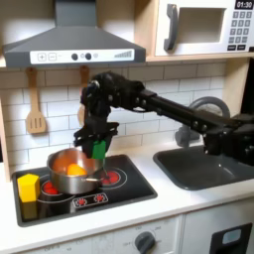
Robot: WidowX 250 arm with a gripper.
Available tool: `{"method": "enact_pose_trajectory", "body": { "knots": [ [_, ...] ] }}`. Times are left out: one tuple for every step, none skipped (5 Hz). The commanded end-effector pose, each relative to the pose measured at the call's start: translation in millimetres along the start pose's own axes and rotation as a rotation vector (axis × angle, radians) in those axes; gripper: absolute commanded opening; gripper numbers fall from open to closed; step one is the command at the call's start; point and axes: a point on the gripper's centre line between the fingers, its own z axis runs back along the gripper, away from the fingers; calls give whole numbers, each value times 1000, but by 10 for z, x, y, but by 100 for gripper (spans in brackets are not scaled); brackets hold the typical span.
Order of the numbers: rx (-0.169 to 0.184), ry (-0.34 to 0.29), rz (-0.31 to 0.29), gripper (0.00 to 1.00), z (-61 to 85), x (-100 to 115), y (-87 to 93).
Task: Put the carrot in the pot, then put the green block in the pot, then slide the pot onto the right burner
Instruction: 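Put the green block in the pot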
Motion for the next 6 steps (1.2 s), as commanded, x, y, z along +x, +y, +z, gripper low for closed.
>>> {"method": "enact_pose_trajectory", "body": {
  "knots": [
    [14, 19, 45, 0, -121, 83, 169],
    [18, 30, 61, 0, -170, 113, 216],
    [18, 51, 85, 0, -239, 130, 297],
    [27, 62, 91, 0, -286, 131, 353],
    [34, 70, 102, 0, -306, 124, 402],
    [39, 71, 99, 0, -298, 143, 435]
  ]
}}
